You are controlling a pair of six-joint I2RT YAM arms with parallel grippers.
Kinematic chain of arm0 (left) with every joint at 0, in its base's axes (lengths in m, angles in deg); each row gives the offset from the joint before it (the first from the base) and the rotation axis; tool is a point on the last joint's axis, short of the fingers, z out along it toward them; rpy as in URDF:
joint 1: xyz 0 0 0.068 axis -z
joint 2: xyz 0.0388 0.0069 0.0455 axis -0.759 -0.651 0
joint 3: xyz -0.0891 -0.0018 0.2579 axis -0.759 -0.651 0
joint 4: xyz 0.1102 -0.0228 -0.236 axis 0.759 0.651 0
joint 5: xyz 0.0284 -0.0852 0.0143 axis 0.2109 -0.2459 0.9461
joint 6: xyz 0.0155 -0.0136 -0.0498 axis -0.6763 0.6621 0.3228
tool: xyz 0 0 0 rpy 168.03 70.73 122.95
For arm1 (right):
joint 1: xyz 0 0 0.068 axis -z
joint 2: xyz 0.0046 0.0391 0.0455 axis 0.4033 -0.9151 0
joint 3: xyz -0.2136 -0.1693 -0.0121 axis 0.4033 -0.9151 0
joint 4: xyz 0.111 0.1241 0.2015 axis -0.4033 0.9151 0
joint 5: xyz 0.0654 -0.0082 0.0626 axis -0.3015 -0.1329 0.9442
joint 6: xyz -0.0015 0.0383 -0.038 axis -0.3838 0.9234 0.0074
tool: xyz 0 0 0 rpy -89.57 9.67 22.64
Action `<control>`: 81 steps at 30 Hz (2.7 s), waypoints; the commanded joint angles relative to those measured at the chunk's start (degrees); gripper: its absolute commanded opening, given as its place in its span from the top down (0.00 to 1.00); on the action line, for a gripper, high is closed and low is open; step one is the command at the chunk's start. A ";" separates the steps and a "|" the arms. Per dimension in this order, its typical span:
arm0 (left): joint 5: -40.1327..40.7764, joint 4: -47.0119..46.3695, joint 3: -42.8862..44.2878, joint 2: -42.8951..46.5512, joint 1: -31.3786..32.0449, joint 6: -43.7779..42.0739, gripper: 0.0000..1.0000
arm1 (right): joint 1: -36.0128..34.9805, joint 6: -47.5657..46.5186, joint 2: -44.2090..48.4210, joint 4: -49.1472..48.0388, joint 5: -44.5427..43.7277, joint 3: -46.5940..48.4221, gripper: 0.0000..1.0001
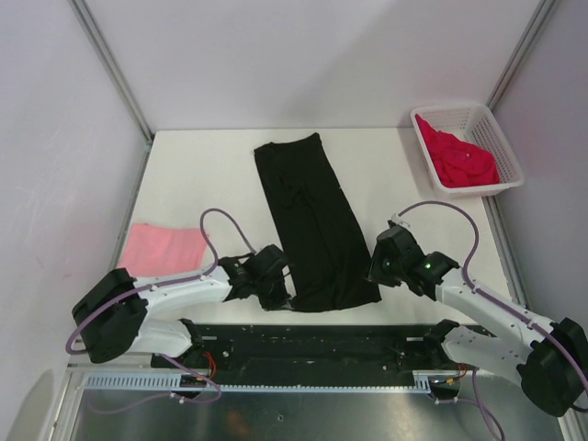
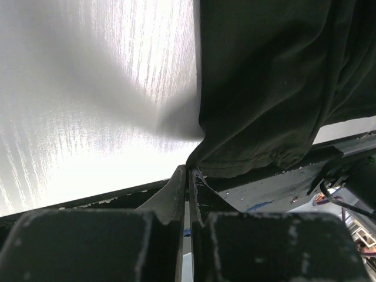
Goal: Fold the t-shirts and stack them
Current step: Rotate the tshirt 70 degrees, then grab the bottom of the folded rectangular tshirt with both arms
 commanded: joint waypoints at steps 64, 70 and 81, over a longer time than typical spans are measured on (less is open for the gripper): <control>-3.69 -0.01 -0.70 0.48 3.99 0.17 0.48 | -22.90 -3.91 -19.52 -1.05 -7.37 9.76 0.93; -4.30 -0.60 0.25 -0.62 4.03 -0.34 0.47 | -23.07 -3.22 -20.31 0.31 -7.70 9.69 0.99; -5.49 -3.29 0.86 -1.80 4.73 1.09 0.44 | -24.33 -3.03 -23.95 -2.04 -5.55 9.58 0.87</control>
